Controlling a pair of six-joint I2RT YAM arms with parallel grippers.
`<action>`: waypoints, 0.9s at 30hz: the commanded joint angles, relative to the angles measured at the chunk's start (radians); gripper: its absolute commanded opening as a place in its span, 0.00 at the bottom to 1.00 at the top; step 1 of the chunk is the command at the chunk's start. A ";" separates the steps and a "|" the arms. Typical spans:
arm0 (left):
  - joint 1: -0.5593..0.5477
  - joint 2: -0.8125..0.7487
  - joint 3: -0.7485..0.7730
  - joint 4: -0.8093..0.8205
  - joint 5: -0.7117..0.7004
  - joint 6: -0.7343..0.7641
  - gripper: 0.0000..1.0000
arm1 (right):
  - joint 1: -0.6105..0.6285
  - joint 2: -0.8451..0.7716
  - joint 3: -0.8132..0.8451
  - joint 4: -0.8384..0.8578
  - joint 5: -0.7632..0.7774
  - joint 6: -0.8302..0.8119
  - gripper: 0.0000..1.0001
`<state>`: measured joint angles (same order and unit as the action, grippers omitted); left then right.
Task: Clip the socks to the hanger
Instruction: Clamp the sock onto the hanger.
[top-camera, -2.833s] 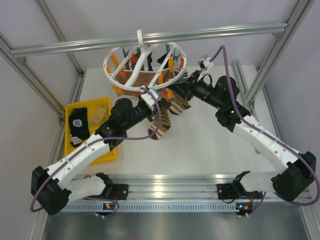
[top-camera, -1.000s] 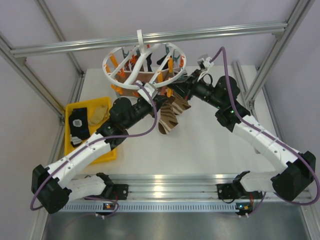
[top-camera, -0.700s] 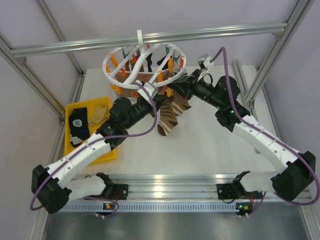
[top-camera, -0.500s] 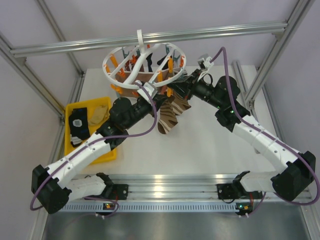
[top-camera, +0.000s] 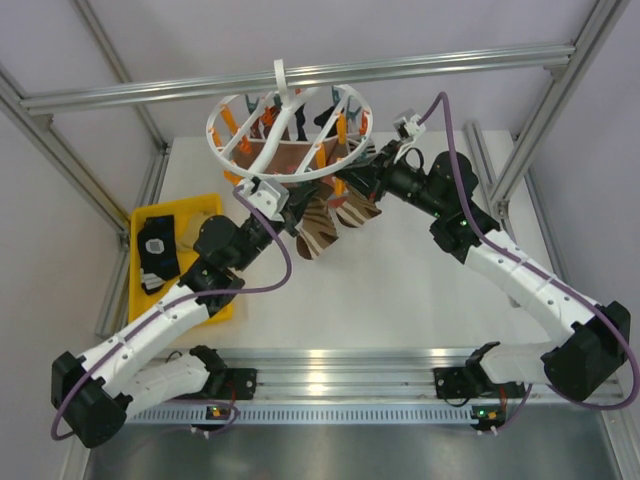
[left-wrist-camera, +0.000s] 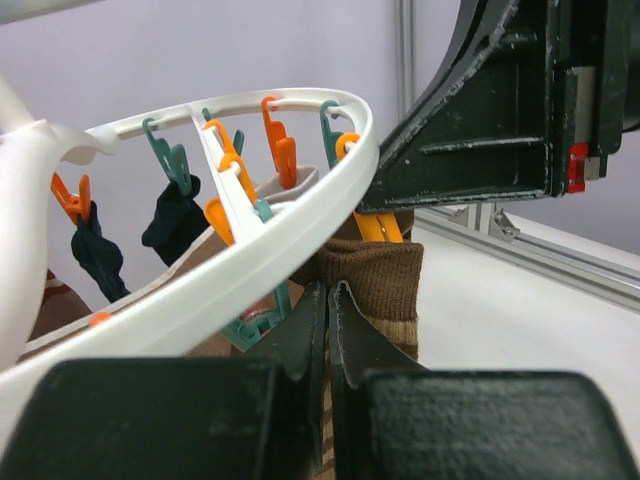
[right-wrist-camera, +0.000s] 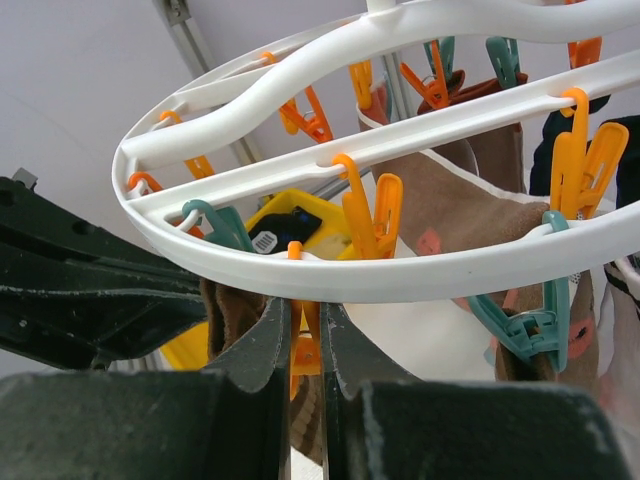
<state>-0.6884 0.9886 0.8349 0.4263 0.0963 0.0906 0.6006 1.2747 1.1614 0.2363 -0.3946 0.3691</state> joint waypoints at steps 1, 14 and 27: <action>-0.019 -0.018 -0.045 0.117 -0.012 0.063 0.00 | -0.007 0.023 0.026 -0.049 0.010 0.013 0.00; -0.026 0.018 -0.048 0.112 -0.010 0.044 0.00 | -0.009 0.032 0.041 -0.034 -0.007 0.044 0.00; -0.039 0.038 -0.100 0.147 -0.058 0.061 0.00 | -0.010 0.041 0.063 -0.032 0.000 0.100 0.00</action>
<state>-0.7223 1.0195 0.7364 0.4721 0.0734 0.1516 0.5991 1.2877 1.1877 0.2359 -0.4168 0.4423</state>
